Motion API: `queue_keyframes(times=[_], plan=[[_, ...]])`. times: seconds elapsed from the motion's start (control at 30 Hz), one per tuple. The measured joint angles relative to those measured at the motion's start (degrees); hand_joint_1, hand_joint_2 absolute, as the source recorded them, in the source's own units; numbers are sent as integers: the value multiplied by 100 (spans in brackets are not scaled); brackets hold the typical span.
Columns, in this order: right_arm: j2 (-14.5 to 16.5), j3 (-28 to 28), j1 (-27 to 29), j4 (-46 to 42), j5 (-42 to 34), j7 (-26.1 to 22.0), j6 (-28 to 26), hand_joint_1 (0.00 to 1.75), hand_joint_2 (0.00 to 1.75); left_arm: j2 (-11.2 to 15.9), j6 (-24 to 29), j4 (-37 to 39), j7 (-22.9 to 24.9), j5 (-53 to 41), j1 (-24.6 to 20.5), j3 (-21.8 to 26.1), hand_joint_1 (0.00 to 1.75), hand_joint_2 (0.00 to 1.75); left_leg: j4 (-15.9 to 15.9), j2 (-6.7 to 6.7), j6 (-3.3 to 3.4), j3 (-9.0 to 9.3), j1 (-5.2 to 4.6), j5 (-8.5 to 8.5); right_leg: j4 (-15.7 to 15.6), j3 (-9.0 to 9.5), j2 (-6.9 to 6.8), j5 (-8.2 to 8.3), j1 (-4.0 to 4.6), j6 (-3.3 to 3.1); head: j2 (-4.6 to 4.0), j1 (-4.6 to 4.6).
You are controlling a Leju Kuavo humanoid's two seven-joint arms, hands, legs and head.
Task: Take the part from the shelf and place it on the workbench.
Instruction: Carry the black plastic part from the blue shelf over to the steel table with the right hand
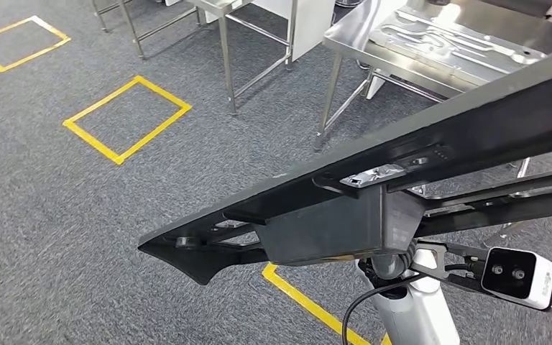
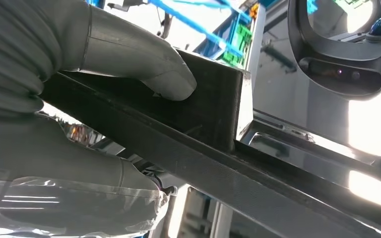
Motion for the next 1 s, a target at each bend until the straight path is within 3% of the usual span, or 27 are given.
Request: queue_keyframes(times=[0.03,0.1,0.13,0.2,0.27,0.33,0.37,0.4,0.47,0.5,0.57,0.63,0.7,0.77,0.83,0.87,0.9,0.93,1.0], plan=[[0,-5,0,-2,-2,-1,-1,175,175,0,-6,0,-10,-4,0,0,0,175,-2,54,-30,11,-7,-11,-111,46,-32,6,26,-32,0,-1],[1,-20,3,-8,-4,-2,-1,175,175,1,-15,0,-24,-4,-14,0,0,175,-19,170,-95,37,-15,-27,-134,35,107,26,31,-86,0,-1],[3,-27,5,-14,-4,-2,-1,175,175,5,-20,0,-29,-4,-27,0,0,175,-3,148,-127,49,-8,-53,-167,50,173,47,15,-109,0,-1],[16,-34,0,-22,-9,-2,3,175,175,16,-37,0,-37,-5,-41,1,0,175,327,-102,-172,-73,11,-276,-234,97,290,87,-29,-165,0,-1],[31,-36,10,-24,-16,-1,16,175,175,28,-62,0,-48,-4,-21,3,0,175,1096,-385,-195,-433,28,-646,-244,104,421,95,-40,-195,0,-1],[34,-37,34,-23,-16,0,28,175,175,33,-83,1,-56,-2,5,6,0,175,1652,-452,-208,-738,30,-782,-227,100,578,91,-39,-200,0,-1],[34,-40,39,-23,-17,-1,36,175,175,32,-89,1,-59,-1,9,7,0,175,1621,-459,-208,-750,32,-681,-213,101,658,85,-39,-196,0,-1],[34,-45,42,-23,-20,-1,47,175,175,32,-92,1,-63,2,7,7,0,175,1391,-470,-204,-668,36,-494,-198,105,736,77,-41,-187,0,-1],[35,-62,42,-22,-27,-1,85,175,175,31,-90,1,-72,16,-4,9,0,175,596,-646,-183,-337,52,-80,-149,97,880,48,-39,-149,0,-1],[37,-72,41,-20,-30,-1,101,175,175,30,-85,1,-74,25,-7,11,0,175,301,-743,-165,-208,60,21,-122,77,944,39,-39,-122,0,-1],[43,-89,44,-15,-31,0,119,175,175,24,-77,2,-75,39,-12,16,0,175,69,-835,-122,-111,58,36,-93,24,1058,42,-46,-62,0,-1],[44,-114,56,-10,-30,1,121,175,175,9,-75,2,-76,45,-34,17,0,175,40,-736,-55,-103,54,53,-90,-7,1113,48,-70,7,0,-1],[43,-152,53,-8,-26,1,121,175,175,-10,-77,2,-87,49,-63,17,0,175,-4,-625,29,-78,64,77,90,-92,853,-69,-57,67,0,0],[44,-172,48,-5,-14,1,121,175,175,-19,-81,2,-102,51,-53,19,0,175,-26,-495,78,-64,58,78,722,-409,503,-395,-57,109,0,1],[44,-175,69,2,-3,1,120,175,175,-19,-86,2,-108,54,-21,21,0,175,-24,-338,89,-65,48,66,1465,-806,401,-673,-84,138,0,1],[43,-177,84,5,1,1,119,175,175,-19,-86,2,-108,54,-15,22,0,175,-23,-264,86,-63,48,58,1616,-894,387,-674,-93,145,0,1],[43,-179,97,6,2,1,118,175,175,-20,-86,2,-108,55,-17,22,0,175,-22,-195,78,-54,47,48,1516,-850,368,-557,-97,143,0,1],[43,-181,106,6,3,1,118,175,175,-22,-85,2,-108,54,-23,22,0,175,-22,-131,67,-37,46,36,1197,-686,322,-365,-96,129,0,1],[44,-186,109,1,3,0,123,175,175,-28,-89,2,-112,52,-36,22,0,175,-15,-20,22,8,27,-2,340,-231,54,-16,-47,63,0,1]])
